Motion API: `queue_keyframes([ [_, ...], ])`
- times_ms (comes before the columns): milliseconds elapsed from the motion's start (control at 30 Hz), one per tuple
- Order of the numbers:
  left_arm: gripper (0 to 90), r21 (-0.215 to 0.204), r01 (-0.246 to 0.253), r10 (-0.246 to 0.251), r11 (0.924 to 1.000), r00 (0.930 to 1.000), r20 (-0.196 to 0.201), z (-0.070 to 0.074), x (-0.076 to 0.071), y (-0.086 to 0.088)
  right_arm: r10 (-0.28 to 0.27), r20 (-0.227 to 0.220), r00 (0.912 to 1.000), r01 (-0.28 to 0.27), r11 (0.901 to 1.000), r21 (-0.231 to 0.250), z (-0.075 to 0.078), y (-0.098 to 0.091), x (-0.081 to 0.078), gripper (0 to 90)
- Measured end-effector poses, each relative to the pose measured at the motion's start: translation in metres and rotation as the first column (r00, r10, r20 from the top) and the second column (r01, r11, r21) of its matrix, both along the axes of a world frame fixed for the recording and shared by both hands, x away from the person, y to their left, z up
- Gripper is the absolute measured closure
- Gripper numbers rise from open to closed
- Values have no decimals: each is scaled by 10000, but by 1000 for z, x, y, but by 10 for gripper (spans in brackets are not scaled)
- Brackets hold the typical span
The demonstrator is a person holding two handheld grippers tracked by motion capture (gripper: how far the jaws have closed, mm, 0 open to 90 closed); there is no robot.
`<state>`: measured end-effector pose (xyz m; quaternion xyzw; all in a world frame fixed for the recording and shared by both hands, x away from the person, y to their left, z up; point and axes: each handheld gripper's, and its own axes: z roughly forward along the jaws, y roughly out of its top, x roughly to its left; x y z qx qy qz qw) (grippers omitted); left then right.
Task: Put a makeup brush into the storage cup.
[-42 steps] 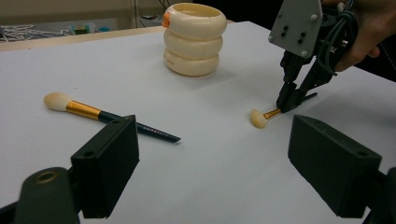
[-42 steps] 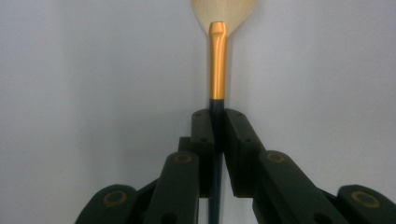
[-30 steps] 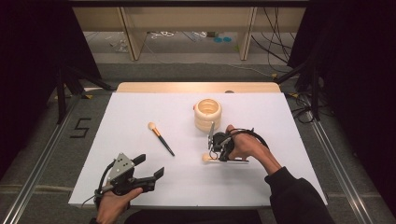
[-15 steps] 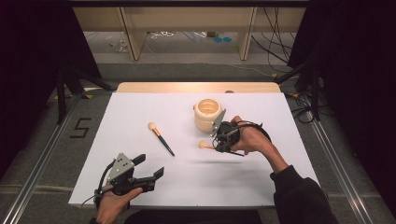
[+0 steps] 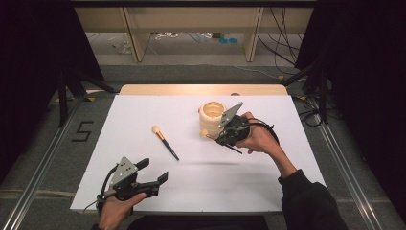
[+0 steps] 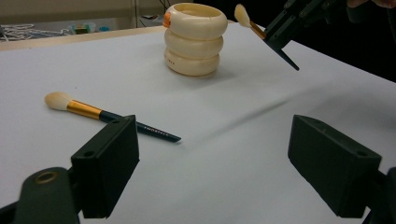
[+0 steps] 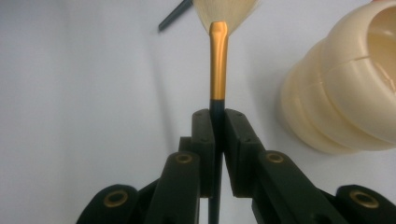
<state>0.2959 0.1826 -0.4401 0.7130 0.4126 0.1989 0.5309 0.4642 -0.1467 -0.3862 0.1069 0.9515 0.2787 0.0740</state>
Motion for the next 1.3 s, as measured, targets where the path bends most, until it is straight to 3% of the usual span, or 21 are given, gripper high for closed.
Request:
queue_keyframes([
  [67, 162, 150, 101, -103, 9998, 9999, 110, 0, 1, 1, -46, 29, 10000, 45, 9997, 221, 1, -1, 1, 831],
  [167, 162, 10, -3, 3, 10000, 10000, -1, 0, 0, 0, -176, 34, 9998, 173, 9973, 719, 3, -3, 3, 831],
  [400, 162, 140, 59, -60, 9999, 9999, 81, 0, 0, 1, -295, 38, 9996, 288, 9915, 1273, 4, -6, 6, 831],
  [567, 162, 136, 49, -50, 9999, 10000, 74, 0, 0, 1, -380, 66, 9993, 359, 9790, 2007, 6, -8, 10, 831],
  [833, 161, 110, 26, -26, 9999, 10000, 60, 0, 1, 1, -779, -164, 9968, 790, 9411, 3287, 9, -11, 15, 832],
  [933, 162, 140, 13, -14, 9999, 10000, 37, 0, 1, 1, -1019, -262, 9944, 1043, 9217, 3736, 11, -14, 18, 831],
  [967, 161, 129, 22, -22, 9999, 10000, 41, 0, 1, 1, -1124, -147, 9936, 1089, 9106, 3986, 11, -14, 20, 831],
  [1133, 162, 157, 27, -28, 9999, 10000, 44, 0, 1, 1, -1444, -168, 9894, 1367, 8850, 4451, 14, -16, 23, 831],
  [1167, 161, -14, -103, 103, 9999, 9999, -77, -1, 0, 0, -1555, -166, 9877, 1456, 8752, 4613, 13, -16, 24, 831],
  [1200, 161, -4, -94, 94, 10000, 9999, -58, 0, 0, 1, -1569, -204, 9874, 1482, 8716, 4672, 14, -16, 25, 831],
  [1300, 162, 8, -105, 105, 9999, 9999, -62, -1, 1, 1, -1792, -196, 9836, 1646, 8483, 5033, 16, -16, 28, 831],
])
